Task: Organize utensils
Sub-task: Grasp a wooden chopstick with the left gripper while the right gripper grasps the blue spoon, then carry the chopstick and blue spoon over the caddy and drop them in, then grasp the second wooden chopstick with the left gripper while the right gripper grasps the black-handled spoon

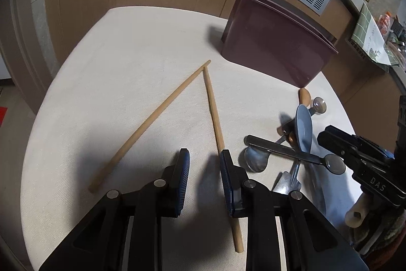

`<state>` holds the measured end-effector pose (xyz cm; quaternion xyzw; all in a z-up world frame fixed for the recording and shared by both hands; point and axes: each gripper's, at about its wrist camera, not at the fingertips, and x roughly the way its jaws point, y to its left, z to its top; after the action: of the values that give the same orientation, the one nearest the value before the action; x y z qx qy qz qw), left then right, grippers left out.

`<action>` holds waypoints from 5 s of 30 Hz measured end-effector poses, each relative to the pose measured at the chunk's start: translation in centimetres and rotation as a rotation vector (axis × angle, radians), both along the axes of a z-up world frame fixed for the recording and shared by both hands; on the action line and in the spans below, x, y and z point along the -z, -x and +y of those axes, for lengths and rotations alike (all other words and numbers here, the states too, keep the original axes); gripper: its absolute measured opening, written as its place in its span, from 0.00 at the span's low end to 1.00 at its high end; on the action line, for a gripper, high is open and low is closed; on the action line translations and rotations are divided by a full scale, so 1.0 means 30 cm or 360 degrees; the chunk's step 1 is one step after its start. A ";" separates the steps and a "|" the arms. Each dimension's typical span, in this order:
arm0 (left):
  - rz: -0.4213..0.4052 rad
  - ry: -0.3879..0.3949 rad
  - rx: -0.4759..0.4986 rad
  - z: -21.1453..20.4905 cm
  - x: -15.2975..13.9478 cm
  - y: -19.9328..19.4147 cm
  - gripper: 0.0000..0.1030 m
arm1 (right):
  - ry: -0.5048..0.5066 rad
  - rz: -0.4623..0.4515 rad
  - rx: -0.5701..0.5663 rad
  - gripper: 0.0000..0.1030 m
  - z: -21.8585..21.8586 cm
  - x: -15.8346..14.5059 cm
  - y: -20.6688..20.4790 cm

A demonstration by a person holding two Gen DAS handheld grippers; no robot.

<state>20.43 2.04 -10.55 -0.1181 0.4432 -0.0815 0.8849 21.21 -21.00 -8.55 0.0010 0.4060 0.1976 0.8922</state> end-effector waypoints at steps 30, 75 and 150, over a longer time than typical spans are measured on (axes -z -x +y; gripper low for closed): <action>0.0062 -0.0266 0.0122 -0.143 -0.010 -0.222 0.24 | 0.0118 -0.0197 0.0188 0.30 -0.098 -0.048 0.066; -0.0841 0.0140 0.0165 -0.154 -0.690 0.065 0.05 | -0.0119 -0.0502 0.0159 0.29 -0.185 -0.434 0.127; 0.0012 -0.0096 0.0144 0.044 0.005 -0.069 0.20 | 0.0120 0.0090 -0.0200 0.11 0.014 0.051 0.019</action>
<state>22.49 3.36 -10.71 -0.0716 0.4537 -0.1076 0.8817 20.63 -20.56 -10.08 -0.0523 0.4375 0.2376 0.8657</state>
